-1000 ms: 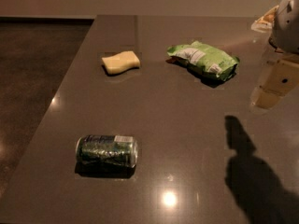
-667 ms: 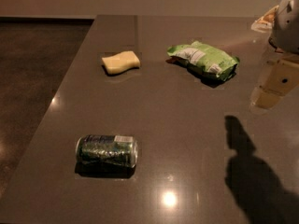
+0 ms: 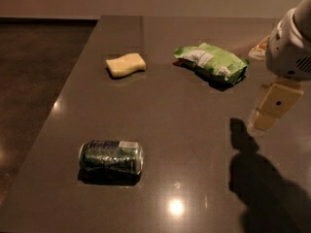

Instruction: Move green can near green rice chip bag

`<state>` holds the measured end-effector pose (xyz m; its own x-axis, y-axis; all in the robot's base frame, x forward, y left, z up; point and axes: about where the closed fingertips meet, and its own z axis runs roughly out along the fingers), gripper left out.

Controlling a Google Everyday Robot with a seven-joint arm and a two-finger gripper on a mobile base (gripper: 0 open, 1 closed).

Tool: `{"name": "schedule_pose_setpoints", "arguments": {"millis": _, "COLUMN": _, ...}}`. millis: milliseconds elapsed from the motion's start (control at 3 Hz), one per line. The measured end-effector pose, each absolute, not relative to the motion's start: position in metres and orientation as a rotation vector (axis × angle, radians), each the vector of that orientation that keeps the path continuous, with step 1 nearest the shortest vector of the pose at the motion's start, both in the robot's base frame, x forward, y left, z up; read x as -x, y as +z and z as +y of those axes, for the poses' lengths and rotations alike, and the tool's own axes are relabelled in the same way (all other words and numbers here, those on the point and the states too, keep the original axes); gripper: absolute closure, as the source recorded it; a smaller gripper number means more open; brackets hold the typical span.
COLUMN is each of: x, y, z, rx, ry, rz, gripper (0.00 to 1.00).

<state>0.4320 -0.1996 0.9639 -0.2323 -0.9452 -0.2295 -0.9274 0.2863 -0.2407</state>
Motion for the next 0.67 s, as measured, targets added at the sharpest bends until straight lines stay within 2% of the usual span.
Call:
{"name": "schedule_pose_setpoints", "arguments": {"millis": 333, "x": -0.4116, "y": 0.9097, "z": -0.1756, "rx": 1.739, "ry": 0.071, "rz": 2.272, "gripper": 0.00}}
{"name": "schedule_pose_setpoints", "arguments": {"millis": 667, "x": -0.4116, "y": 0.9097, "z": -0.1755, "rx": 1.739, "ry": 0.071, "rz": 2.272, "gripper": 0.00}}
